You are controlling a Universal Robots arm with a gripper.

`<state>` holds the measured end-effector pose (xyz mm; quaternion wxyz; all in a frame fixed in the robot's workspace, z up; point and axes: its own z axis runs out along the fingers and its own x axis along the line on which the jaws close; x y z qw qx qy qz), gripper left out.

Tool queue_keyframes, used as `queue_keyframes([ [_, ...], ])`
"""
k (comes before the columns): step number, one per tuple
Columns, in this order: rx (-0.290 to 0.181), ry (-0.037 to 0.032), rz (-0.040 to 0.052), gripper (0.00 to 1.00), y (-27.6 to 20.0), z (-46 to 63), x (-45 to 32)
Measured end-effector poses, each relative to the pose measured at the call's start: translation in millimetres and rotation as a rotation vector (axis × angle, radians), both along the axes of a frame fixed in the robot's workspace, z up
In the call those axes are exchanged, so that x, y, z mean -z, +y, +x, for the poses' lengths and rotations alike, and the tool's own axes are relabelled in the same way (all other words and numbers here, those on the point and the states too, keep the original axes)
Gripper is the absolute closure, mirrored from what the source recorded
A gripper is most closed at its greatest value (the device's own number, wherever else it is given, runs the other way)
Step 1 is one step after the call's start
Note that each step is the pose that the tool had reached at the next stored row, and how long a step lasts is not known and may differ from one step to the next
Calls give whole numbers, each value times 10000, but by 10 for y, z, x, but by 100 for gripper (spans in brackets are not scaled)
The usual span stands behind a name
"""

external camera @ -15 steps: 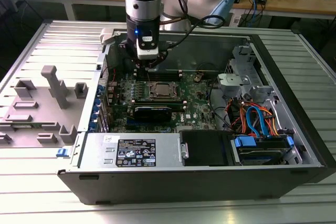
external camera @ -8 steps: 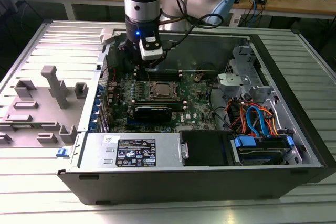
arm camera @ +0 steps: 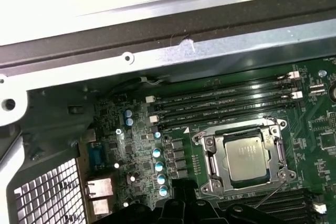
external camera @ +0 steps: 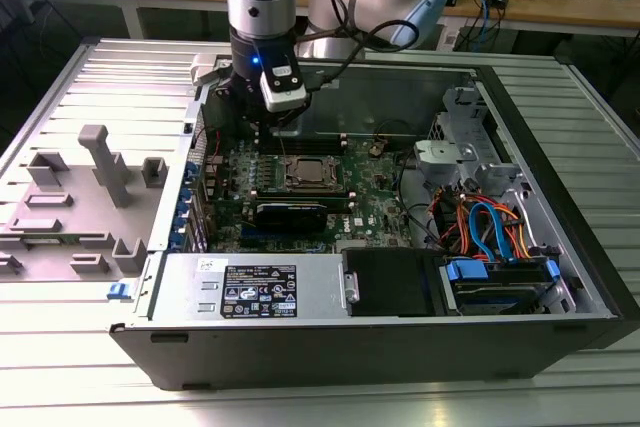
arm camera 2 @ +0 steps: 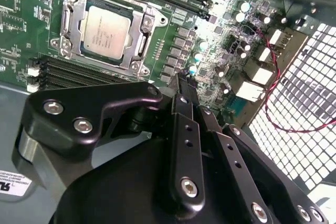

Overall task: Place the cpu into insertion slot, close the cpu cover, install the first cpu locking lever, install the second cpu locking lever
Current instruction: 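Install the first cpu locking lever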

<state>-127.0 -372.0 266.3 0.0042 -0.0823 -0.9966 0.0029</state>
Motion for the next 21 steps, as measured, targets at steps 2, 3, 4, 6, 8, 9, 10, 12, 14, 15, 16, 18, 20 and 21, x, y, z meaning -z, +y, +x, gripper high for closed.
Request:
queue_keyframes([
  [2,-36,-89,1,89,3,-8,2],
  [3,-40,-120,2,89,4,-15,4],
  [4,-41,-121,2,89,4,-15,5],
  [6,-42,-122,1,89,3,-15,5],
  [8,-41,-122,1,89,3,-15,4],
  [9,-41,-123,1,89,3,-15,5],
  [10,-41,-123,1,89,3,-15,4],
  [12,-40,-123,2,89,3,-15,5],
  [14,-41,-124,1,89,3,-15,5],
  [15,-40,-124,2,89,4,-16,5],
  [16,-42,-124,2,89,4,-15,5],
  [18,-56,-126,0,89,4,-36,4],
  [20,-81,-144,9,89,6,-70,6],
  [21,-93,-149,12,89,9,-73,8],
])
